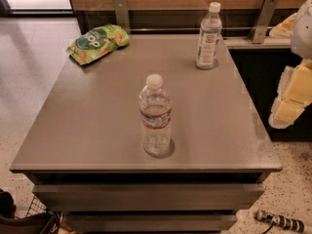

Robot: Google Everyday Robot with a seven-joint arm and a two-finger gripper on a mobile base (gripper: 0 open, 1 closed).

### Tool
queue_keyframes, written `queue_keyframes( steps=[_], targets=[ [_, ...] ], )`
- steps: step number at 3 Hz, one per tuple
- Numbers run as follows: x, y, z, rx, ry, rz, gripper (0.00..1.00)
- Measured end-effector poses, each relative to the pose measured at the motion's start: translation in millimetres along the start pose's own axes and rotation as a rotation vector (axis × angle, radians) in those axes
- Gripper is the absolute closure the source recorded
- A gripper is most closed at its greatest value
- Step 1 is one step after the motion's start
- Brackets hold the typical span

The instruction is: Move water bottle near green rice chip bag

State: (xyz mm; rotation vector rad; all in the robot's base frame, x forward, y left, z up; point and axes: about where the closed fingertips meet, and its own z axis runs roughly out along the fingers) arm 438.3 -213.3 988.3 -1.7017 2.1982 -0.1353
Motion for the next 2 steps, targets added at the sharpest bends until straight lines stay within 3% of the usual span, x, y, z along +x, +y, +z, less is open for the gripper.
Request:
queue_keyframes(
  steps=[1,2],
  targets=[
    [-4.7,0.9,6.8,-0.014,-0.096,0.011,0.0],
    [-9.1,0.9,26.5,-0.041,-0.273,0.039,0.0]
  ],
)
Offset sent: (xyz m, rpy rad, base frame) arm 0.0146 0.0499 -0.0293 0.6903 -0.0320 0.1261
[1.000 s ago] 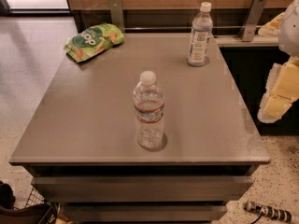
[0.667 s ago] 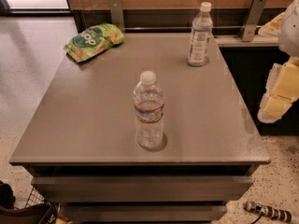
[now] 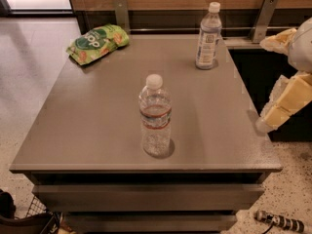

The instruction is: Move water bottle near green rice chip bag

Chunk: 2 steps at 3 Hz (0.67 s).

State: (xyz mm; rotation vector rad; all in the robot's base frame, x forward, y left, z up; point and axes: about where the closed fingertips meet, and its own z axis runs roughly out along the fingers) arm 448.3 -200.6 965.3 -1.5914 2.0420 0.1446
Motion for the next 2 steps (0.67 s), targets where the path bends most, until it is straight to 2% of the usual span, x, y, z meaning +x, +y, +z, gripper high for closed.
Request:
queue_keyframes(
  steps=[1,2],
  targets=[
    [-8.0,5.2,22.9,-0.05,-0.184,0.041,0.0],
    [-27.1,16.8,42.1,-0.113,-0.378,0.079,0.0]
  ],
)
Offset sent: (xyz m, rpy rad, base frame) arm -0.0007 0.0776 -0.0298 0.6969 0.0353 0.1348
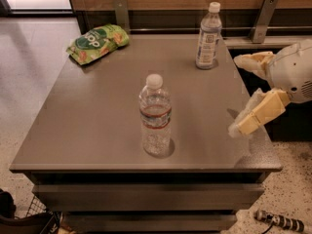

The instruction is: Move water bottle near green rice chip bag

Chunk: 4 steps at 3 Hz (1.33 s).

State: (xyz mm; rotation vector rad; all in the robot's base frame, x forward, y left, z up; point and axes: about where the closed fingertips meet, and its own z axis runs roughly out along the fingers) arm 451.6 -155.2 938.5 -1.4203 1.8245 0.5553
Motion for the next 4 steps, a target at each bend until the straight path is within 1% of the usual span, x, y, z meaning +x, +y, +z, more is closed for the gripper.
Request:
queue_keyframes(
  steps=[1,2,3,4],
  targets=[
    [-16.7,13.3,26.7,-0.065,-0.179,0.02,0.0],
    [-30.6,25.7,62.9,-0.126,-0.344,0.035,0.0],
    [-34.1,29.9,82.9,-0.148,-0.434,0.042,0.0],
    [-40.4,37.4,94.2,-0.156,-0.52,0.025,0.0]
  ],
)
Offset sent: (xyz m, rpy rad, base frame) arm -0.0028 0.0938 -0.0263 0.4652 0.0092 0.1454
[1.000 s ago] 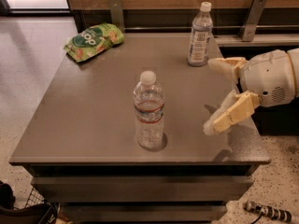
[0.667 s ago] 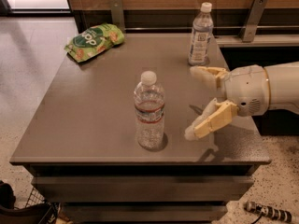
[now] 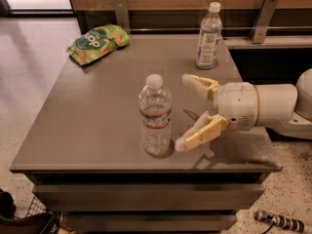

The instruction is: Move water bottle near green rice chip bag

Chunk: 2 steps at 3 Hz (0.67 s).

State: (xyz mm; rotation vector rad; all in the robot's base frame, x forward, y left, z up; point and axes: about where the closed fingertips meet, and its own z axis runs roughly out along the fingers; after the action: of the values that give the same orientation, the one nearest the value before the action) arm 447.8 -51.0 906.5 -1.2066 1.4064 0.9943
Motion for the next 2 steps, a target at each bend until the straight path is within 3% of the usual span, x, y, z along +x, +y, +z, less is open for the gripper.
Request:
queue_keyframes(
  steps=[1,2],
  targets=[
    [-14.2,10.1,12.0,-0.014,-0.065,-0.071,0.0],
    [-21.5,14.4,19.6,-0.02,-0.08,-0.1,0.0]
  ],
)
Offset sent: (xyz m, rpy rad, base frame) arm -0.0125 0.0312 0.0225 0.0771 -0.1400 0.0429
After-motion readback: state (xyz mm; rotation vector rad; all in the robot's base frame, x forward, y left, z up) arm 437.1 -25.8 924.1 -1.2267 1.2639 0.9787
